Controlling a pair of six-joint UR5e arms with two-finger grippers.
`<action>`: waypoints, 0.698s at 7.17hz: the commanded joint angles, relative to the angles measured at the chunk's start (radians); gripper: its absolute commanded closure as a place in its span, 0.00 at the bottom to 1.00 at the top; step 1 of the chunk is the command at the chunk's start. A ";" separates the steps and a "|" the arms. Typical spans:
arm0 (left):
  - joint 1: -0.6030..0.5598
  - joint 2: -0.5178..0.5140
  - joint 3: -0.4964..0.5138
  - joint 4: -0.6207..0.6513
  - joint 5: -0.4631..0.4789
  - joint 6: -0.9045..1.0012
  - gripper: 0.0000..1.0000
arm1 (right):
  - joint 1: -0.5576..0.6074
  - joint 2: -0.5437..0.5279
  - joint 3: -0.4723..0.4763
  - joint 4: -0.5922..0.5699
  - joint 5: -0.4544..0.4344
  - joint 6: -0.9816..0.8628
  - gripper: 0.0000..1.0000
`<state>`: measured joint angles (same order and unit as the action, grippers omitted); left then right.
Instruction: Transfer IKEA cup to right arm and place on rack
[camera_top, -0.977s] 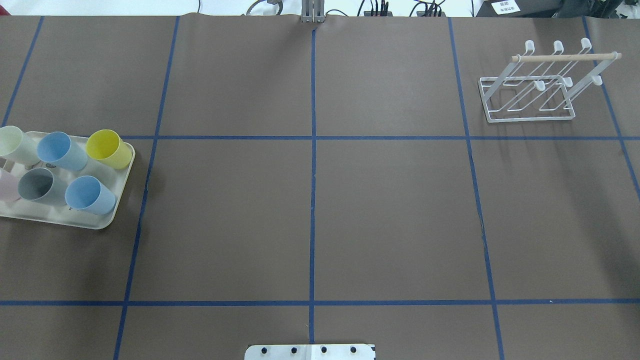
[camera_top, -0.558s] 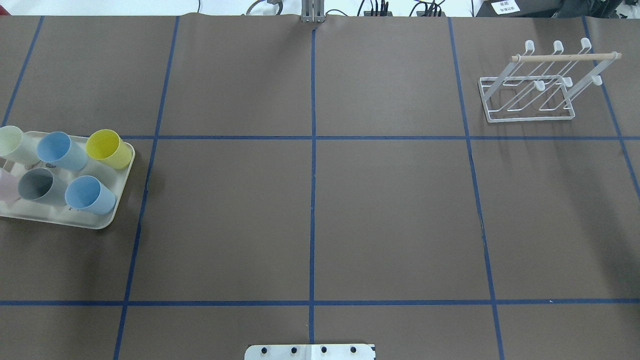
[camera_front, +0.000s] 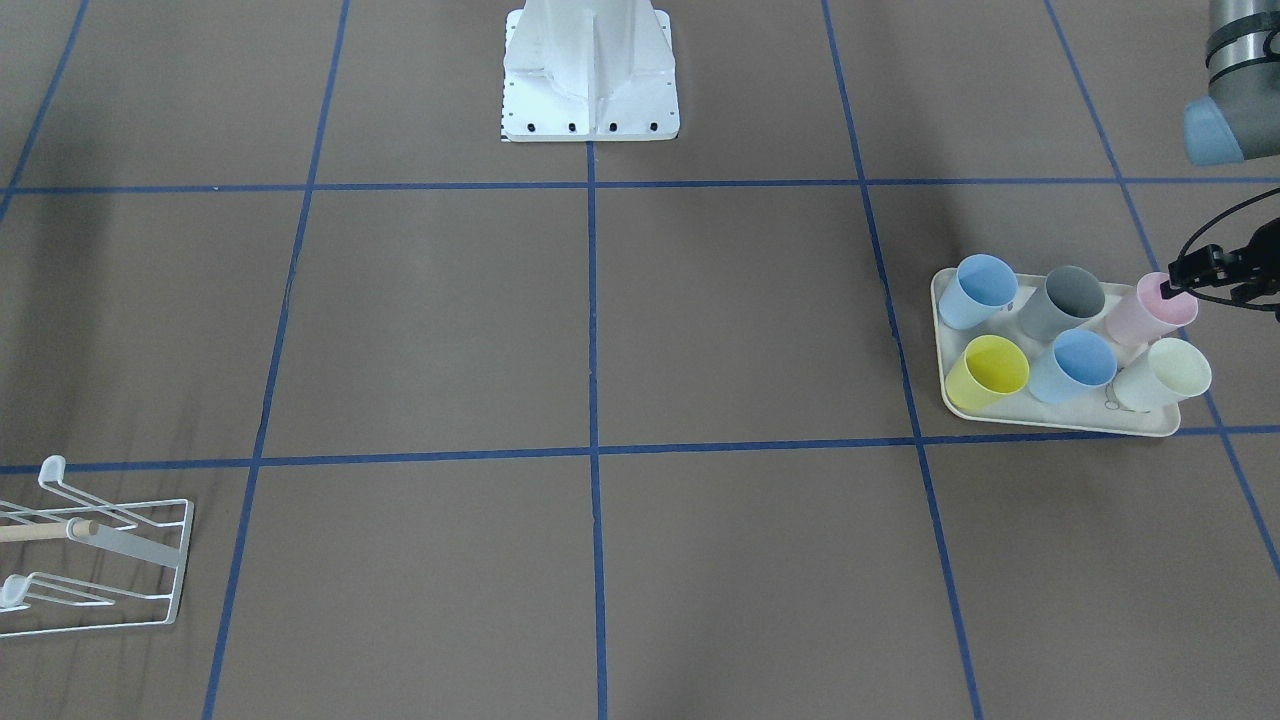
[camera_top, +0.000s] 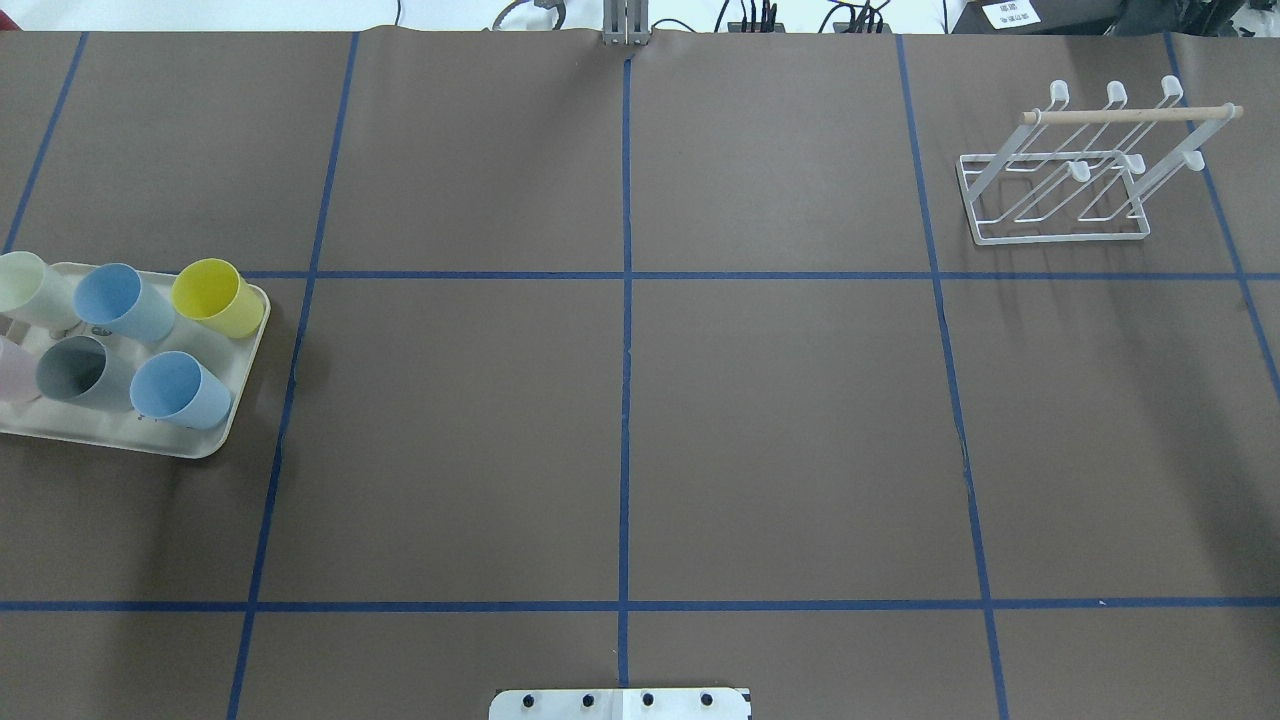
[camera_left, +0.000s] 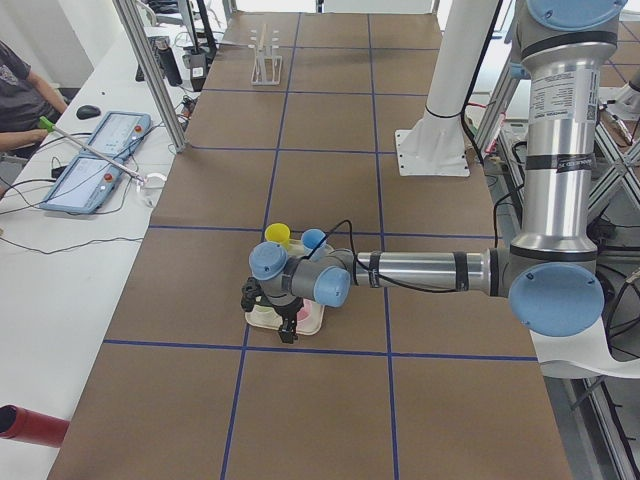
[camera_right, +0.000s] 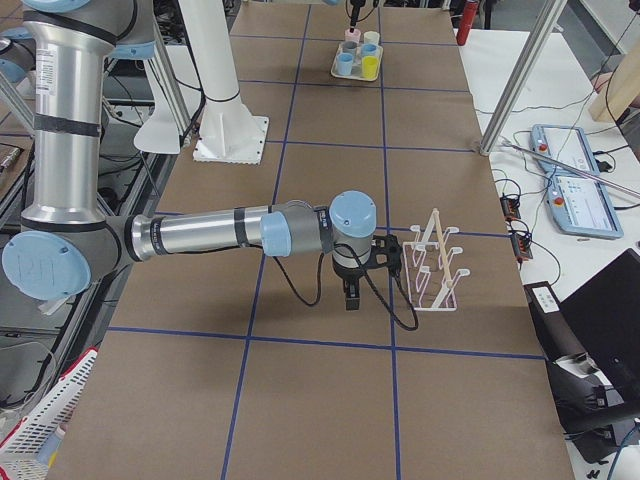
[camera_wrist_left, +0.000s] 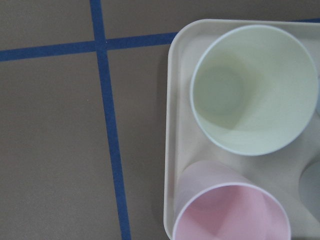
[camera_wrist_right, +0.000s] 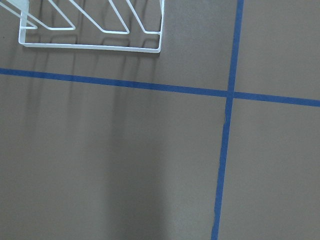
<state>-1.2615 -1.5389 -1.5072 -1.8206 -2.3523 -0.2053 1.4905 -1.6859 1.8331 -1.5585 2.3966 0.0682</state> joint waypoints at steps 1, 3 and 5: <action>0.007 -0.001 0.016 -0.025 0.011 -0.003 0.21 | -0.003 0.000 0.000 -0.002 0.003 0.001 0.00; 0.007 -0.012 0.016 -0.023 0.010 -0.008 1.00 | -0.004 0.000 0.000 0.000 0.004 0.001 0.00; 0.007 -0.015 0.012 -0.013 -0.001 -0.006 1.00 | -0.004 0.000 0.000 -0.002 0.006 0.002 0.00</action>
<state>-1.2549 -1.5510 -1.4927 -1.8398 -2.3488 -0.2116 1.4865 -1.6858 1.8331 -1.5596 2.4008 0.0693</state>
